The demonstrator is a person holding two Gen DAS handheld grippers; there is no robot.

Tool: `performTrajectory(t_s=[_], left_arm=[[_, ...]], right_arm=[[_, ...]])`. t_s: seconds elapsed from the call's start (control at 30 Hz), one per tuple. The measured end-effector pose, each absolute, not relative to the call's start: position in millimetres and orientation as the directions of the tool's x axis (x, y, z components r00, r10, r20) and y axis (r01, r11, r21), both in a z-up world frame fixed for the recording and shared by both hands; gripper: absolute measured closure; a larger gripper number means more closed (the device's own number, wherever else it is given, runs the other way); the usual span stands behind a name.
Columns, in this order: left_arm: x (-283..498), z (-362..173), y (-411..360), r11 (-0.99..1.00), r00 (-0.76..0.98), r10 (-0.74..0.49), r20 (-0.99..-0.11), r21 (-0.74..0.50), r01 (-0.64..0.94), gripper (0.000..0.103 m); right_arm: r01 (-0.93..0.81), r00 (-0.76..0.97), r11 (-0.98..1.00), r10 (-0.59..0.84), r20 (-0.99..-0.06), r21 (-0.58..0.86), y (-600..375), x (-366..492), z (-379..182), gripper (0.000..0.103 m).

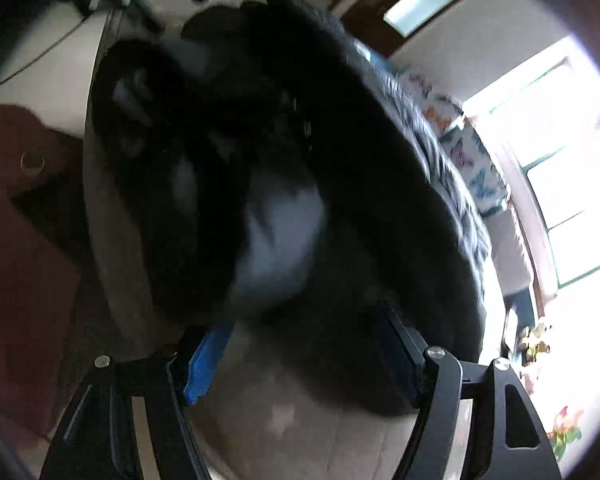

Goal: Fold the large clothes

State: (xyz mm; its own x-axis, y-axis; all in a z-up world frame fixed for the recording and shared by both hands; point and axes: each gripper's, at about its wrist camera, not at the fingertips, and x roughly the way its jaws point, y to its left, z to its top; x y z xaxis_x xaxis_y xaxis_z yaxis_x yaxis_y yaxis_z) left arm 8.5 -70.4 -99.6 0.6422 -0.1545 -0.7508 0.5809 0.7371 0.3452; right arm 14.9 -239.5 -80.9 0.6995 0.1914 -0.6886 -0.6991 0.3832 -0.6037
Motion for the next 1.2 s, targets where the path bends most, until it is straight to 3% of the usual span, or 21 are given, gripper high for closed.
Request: performTrajectory(t_s=[0.17, 0.47, 0.53, 0.57, 0.67, 0.77, 1.2], left_arm=[[6.6, -116.2, -72.0, 0.677, 0.703, -0.111, -0.702, 0.465, 0.571, 0.037], [0.0, -141.1, -73.2, 0.495, 0.790, -0.074, -0.609, 0.665, 0.560, 0.034], [-1.8, -142.1, -73.1, 0.485, 0.795, -0.089, -0.600, 0.671, 0.560, 0.040], [-2.4, -141.9, -72.6, 0.486, 0.797, -0.097, -0.596, 0.671, 0.560, 0.051], [-4.1, -133.8, -66.9, 0.547, 0.788, -0.124, -0.603, 0.621, 0.561, 0.069], [-6.5, -114.6, -53.6, 0.663, 0.772, -0.157, -0.616, 0.513, 0.545, 0.075], [-105.0, -52.1, -0.3, 0.840, 0.739, -0.283, -0.611, 0.215, 0.499, 0.076]], right_arm=[[-0.724, 0.674, 0.408, 0.248, -0.696, -0.556, -225.1, 31.1, -75.0, 0.026], [-0.747, 0.571, 0.592, 0.340, -0.747, -0.302, -231.7, 59.4, -31.1, 0.070], [-0.739, 0.570, 0.619, 0.363, -0.737, -0.266, -235.4, 64.9, -17.3, 0.079], [-0.736, 0.566, 0.632, 0.377, -0.733, -0.243, -235.9, 67.9, -9.6, 0.079], [-0.712, 0.580, 0.670, 0.389, -0.715, -0.213, -237.2, 70.4, 0.7, 0.082], [-0.690, 0.595, 0.698, 0.398, -0.699, -0.190, -242.2, 63.7, 0.7, 0.085], [-0.668, 0.658, 0.724, 0.465, -0.593, -0.174, -256.4, -42.7, 25.4, 0.088]])
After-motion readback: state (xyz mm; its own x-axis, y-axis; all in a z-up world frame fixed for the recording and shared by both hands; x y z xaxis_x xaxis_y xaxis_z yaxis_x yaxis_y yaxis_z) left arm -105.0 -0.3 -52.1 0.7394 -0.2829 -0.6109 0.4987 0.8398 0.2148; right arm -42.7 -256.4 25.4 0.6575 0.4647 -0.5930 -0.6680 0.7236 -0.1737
